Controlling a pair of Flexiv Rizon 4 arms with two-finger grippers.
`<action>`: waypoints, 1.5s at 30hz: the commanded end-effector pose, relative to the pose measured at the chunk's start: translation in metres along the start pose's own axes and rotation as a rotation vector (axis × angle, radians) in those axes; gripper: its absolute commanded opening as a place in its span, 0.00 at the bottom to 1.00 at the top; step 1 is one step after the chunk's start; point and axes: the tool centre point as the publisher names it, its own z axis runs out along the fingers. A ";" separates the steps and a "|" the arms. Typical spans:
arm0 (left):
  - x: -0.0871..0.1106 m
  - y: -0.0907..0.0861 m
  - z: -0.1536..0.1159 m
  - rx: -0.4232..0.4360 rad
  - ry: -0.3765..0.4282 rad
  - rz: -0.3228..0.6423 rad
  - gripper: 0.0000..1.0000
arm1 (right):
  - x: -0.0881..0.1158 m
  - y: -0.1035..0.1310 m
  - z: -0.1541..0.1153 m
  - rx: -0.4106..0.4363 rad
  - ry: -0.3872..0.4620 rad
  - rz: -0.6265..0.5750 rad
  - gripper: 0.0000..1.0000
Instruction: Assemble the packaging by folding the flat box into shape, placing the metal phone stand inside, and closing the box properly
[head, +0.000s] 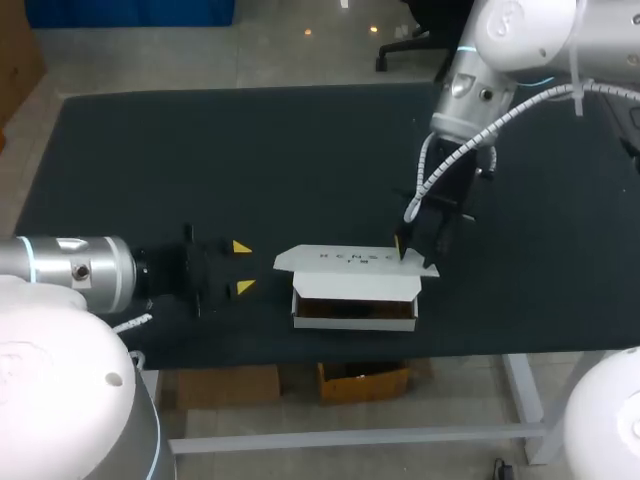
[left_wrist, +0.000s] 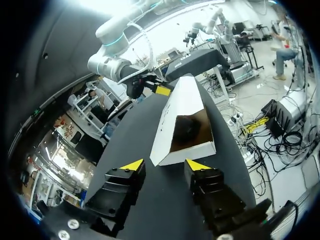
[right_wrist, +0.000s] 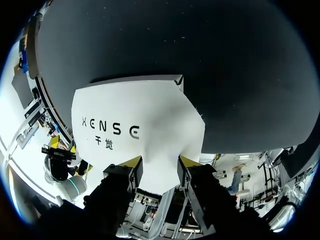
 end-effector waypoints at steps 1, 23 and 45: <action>-0.008 -0.009 -0.016 -0.161 0.074 -0.030 1.00 | -0.001 -0.001 0.004 -0.010 0.006 -0.002 0.43; -0.024 -0.018 -0.047 -0.126 0.077 0.054 1.00 | -0.003 -0.005 0.012 -0.048 0.014 0.000 0.43; -0.058 -0.033 -0.011 -0.432 0.219 -0.627 1.00 | -0.013 -0.006 0.023 -0.145 0.056 -0.049 0.45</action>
